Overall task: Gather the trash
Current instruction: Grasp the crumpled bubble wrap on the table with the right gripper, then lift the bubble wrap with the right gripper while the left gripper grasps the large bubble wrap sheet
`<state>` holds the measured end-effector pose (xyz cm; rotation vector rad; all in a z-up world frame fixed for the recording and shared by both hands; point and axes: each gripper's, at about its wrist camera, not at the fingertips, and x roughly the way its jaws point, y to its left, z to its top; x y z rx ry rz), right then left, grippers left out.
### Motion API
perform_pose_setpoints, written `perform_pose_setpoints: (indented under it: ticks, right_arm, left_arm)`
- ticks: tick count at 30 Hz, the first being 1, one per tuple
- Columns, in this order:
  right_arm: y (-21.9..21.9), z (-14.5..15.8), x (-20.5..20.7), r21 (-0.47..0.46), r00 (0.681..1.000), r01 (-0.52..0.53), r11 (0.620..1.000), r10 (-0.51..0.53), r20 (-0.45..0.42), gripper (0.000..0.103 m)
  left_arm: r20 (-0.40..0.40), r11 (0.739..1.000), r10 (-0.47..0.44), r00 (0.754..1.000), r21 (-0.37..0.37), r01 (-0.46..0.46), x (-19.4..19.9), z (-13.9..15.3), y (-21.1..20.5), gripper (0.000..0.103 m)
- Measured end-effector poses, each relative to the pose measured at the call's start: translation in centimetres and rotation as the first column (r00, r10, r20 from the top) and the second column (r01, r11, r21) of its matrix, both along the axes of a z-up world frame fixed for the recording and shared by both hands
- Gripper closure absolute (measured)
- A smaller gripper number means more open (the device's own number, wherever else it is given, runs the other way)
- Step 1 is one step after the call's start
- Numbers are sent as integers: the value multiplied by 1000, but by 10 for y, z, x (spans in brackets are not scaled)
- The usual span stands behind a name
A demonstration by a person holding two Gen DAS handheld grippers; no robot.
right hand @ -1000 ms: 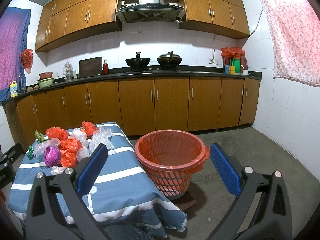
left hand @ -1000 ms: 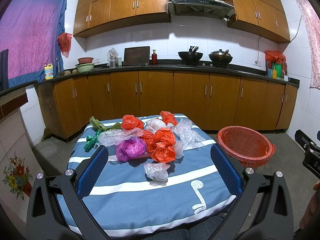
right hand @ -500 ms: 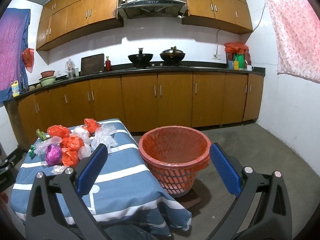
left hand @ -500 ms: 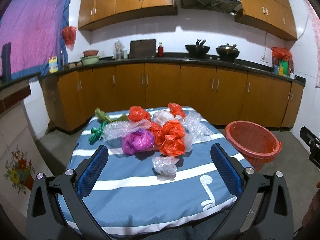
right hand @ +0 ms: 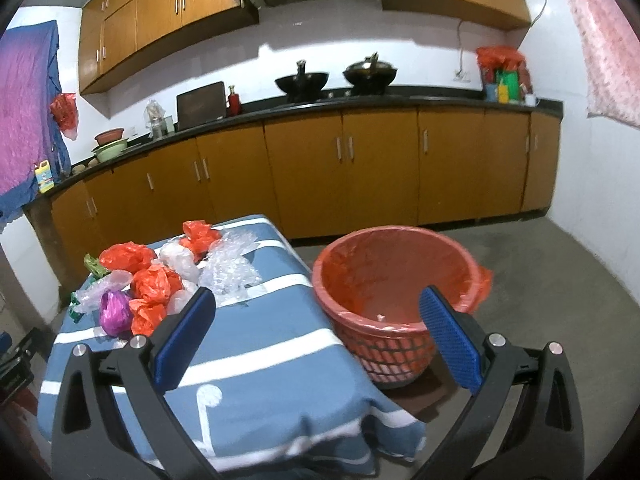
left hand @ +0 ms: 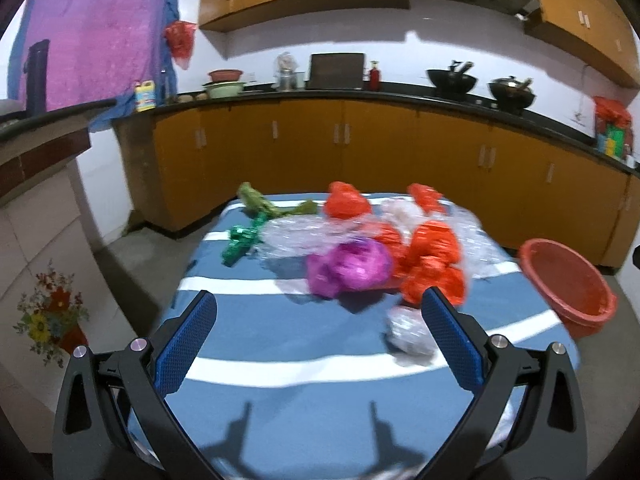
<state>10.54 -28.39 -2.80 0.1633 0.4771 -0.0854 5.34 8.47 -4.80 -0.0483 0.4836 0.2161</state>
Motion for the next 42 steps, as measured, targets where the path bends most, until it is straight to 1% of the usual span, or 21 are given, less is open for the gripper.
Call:
perform_pose_setpoints:
  ticks: [3,9,14,17,19,22,26,33,34,36,37,39,40,42]
  right_arm:
    - [8,-3,29,6,999,-33,999,33,-22,4]
    - [40,-14,94,-30,993,-106,994,104,-61,4]
    - [59,-33,159,12,980,-140,990,141,-143,4]
    - [67,-45,186,37,970,-156,987,160,-183,4]
    - [74,-55,206,34,964,-169,985,172,-204,4]
    - [85,-68,224,13,954,-188,982,186,-237,4]
    - [93,-82,242,10,939,-215,977,209,-274,4]
    - [104,-95,256,-9,921,-251,968,236,-311,4]
    - [105,-96,257,-9,918,-257,966,241,-316,6]
    - [108,-101,259,-7,905,-274,962,256,-340,20]
    - [109,-103,260,-7,903,-277,961,258,-344,24]
    - [110,-105,261,-2,897,-283,959,264,-354,39]
    - [109,-105,261,1,897,-284,959,266,-353,43]
    - [108,-104,259,8,897,-287,958,272,-348,61]
  left_arm:
    - [2,999,42,999,3,-42,12,-2,14,2]
    - [2,996,89,996,20,-89,42,-10,36,2]
    - [8,995,104,995,-8,-104,65,-11,53,2]
    - [17,994,108,994,-10,-108,75,-10,60,2]
    - [24,995,103,994,-3,-103,82,-11,62,2]
    - [27,995,95,995,12,-95,91,-13,63,2]
    - [18,997,67,998,22,-67,103,-19,62,2]
    - [-2,999,31,1000,13,-31,114,-28,58,2]
    - [-3,1000,28,1000,14,-28,115,-28,57,2]
    - [-6,1000,19,1000,20,-18,118,-30,55,2]
    - [-9,1000,16,1000,22,-16,119,-30,54,2]
    - [-13,1000,9,1000,22,-9,120,-30,52,2]
    - [-14,1000,6,1000,17,-6,120,-30,52,2]
    - [-13,1000,3,1000,11,-3,121,-30,51,2]
